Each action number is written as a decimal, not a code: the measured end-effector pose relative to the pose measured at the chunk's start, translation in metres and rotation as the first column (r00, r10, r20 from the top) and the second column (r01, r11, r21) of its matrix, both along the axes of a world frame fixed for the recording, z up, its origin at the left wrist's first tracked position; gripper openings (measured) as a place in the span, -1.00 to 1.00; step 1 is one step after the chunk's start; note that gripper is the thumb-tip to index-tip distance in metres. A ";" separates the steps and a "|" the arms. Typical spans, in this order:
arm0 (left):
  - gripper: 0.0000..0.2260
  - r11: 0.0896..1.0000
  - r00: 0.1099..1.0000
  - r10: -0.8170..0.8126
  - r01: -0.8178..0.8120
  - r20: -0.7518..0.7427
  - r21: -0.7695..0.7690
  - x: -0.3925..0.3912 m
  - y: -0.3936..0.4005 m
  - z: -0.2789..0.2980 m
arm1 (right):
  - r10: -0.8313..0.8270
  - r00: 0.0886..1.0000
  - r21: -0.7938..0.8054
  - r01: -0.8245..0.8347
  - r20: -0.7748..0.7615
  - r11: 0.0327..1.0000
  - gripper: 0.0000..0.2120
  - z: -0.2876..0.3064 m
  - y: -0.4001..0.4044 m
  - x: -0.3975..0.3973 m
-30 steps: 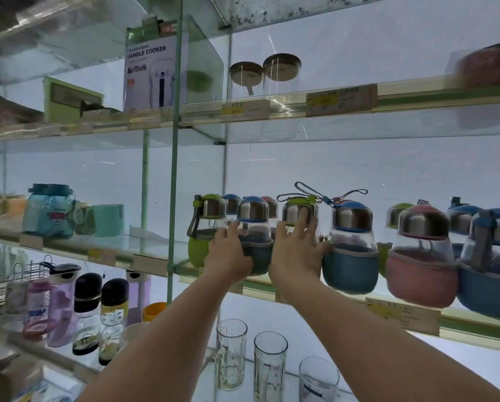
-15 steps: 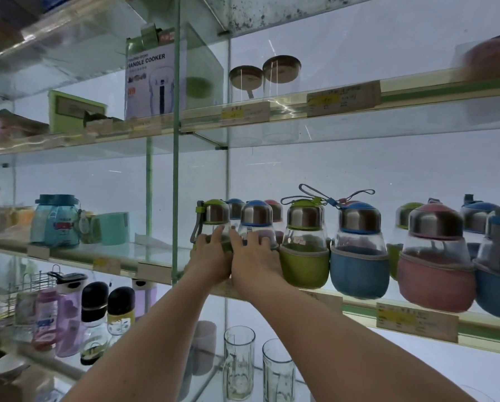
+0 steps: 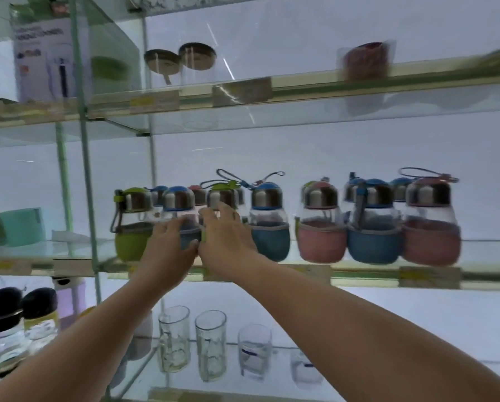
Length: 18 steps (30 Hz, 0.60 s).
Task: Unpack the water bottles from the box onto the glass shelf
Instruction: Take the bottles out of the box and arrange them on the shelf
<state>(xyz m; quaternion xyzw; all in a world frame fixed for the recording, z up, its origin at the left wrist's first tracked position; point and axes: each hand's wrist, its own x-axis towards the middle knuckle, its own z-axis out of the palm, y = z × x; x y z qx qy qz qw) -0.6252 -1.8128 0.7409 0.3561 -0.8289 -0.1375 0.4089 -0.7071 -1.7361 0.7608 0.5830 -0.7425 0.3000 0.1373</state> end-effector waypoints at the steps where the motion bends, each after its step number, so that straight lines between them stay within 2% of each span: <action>1: -0.59 1.000 1.000 -0.026 0.026 -0.001 -0.015 -0.007 0.009 0.000 | -0.018 1.000 0.002 0.018 0.006 1.000 -0.49 0.000 0.010 -0.006; 9: -0.56 0.998 0.997 -0.052 0.053 0.057 -0.028 -0.035 0.070 0.003 | -0.104 0.992 0.032 0.102 0.077 0.994 -0.60 -0.005 0.068 -0.037; 18: -0.58 0.993 0.987 0.113 -0.115 0.115 0.013 -0.039 0.137 -0.018 | 0.036 0.992 0.095 -0.047 0.118 0.994 -0.56 -0.037 0.118 -0.050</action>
